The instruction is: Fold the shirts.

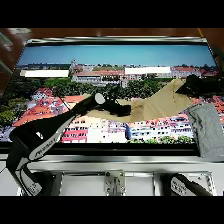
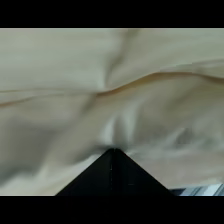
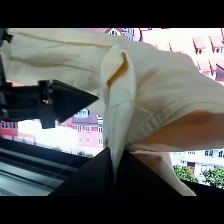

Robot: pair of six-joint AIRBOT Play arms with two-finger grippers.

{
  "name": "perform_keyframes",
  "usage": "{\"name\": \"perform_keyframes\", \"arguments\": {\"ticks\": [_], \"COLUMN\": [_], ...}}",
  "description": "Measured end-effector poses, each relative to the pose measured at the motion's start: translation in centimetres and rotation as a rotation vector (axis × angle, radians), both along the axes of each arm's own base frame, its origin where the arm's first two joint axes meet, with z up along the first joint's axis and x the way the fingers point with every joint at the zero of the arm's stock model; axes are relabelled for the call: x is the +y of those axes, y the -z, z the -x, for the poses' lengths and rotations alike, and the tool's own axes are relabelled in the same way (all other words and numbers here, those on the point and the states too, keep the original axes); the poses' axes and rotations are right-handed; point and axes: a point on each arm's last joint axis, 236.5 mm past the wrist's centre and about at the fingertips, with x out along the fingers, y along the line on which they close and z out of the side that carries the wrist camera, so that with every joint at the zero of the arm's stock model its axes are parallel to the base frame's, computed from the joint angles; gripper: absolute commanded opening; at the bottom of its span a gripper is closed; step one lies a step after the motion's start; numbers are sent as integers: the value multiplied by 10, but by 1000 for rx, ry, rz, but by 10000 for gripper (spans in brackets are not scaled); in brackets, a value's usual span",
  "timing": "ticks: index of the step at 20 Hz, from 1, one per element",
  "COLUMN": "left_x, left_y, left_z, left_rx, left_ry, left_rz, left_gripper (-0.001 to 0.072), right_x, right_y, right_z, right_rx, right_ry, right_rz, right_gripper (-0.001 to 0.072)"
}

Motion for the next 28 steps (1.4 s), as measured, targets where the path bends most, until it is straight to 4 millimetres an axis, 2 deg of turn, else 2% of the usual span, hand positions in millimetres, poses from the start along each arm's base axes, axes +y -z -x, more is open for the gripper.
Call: {"name": "perform_keyframes", "arguments": {"ticks": [3,5,7,9,11,13,15,16,17,19,21,23,24,25,26,28], "left_x": [-39,-55,-56,-41,-5,48,116,156,196,269,335,385,401,414,422,431], "left_y": [4,4,3,-1,-15,-44,-87,-114,-141,-194,-243,-287,-303,-318,-328,-341], "left_z": [20,26,19,5,-25,-59,-97,-114,-126,-137,-128,-104,-89,-72,-57,-26], "left_rx": [40,53,41,13,-50,-129,-231,-283,-332,-417,-495,-565,-592,-619,-638,-661], "left_ry": [-35,-69,-105,-121,-151,-185,-250,-298,-348,-449,-532,-592,-602,-606,-608,-591], "left_rz": [80,118,128,114,84,53,20,9,-2,-17,-41,-67,-87,-108,-130,-187], "left_gripper": [36,34,32,32,32,32,33,33,34,34,34,34,34,34,35,34], "right_x": [5,8,7,7,17,41,82,110,137,197,257,311,335,351,365,381], "right_y": [-14,-17,-17,-17,-19,-16,-7,-1,6,34,70,110,128,144,156,170], "right_z": [16,28,35,33,24,9,-10,-20,-29,-46,-59,-65,-67,-70,-72,-75], "right_rx": [-3,22,40,33,0,-33,-70,-91,-112,-128,-123,-96,-71,-43,-17,17], "right_ry": [3,-5,-4,7,-5,-49,-118,-157,-192,-241,-256,-237,-208,-171,-128,-78], "right_rz": [-2,-2,9,16,15,11,-4,-16,-27,-52,-94,-164,-212,-256,-304,-368], "right_gripper": [70,70,70,69,69,69,69,69,69,69,69,73,192,485,613,618]}}
